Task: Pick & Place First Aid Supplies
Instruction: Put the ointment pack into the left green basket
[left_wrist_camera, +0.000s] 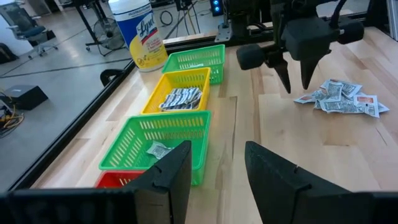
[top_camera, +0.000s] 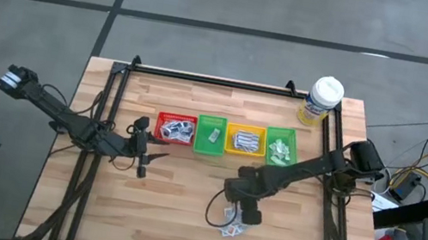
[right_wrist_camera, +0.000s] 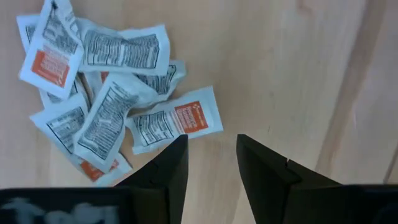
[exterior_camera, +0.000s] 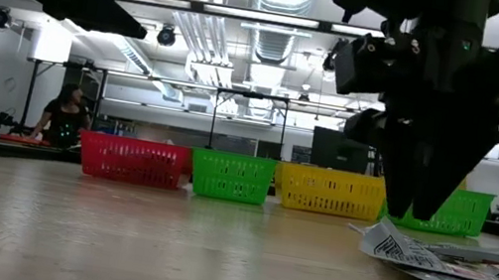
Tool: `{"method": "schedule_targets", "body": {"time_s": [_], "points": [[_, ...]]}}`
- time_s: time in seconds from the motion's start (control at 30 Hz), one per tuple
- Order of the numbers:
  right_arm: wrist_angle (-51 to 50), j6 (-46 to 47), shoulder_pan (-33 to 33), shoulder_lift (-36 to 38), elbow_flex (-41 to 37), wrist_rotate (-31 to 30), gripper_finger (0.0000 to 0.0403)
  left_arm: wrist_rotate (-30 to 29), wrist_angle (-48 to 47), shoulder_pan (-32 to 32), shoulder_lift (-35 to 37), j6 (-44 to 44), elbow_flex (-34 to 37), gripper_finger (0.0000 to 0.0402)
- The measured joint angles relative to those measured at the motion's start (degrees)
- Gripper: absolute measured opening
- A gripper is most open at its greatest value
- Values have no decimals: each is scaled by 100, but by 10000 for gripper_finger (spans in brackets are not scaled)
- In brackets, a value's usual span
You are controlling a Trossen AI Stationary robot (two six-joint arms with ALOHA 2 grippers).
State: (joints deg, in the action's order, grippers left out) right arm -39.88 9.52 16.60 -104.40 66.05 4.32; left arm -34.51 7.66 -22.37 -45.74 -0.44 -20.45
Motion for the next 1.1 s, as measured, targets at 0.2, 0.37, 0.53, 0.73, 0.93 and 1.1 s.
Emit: {"method": "schedule_targets", "body": {"time_s": [0.2, 0.37, 0.53, 0.73, 0.93, 1.1], "points": [[288, -635, -11, -2, -136, 2, 132, -1, 2, 0, 0, 1, 2, 151], [617, -1063, -15, -4, -165, 4, 141, -1, 0, 0, 0, 1, 2, 151], [687, -1216, -96, -9, -194, 8, 148, -1, 2, 0, 0, -29, 2, 151], [731, -1187, -178, -173, -200, 28, 149, -2, 4, 0, 0, -36, 2, 151], [742, -1174, -182, -263, -246, 56, 149, -3, 2, 2, 0, -43, 11, 151], [738, -1101, -199, -258, -266, -26, 148, -3, -2, 9, -11, -42, 13, 151]]}}
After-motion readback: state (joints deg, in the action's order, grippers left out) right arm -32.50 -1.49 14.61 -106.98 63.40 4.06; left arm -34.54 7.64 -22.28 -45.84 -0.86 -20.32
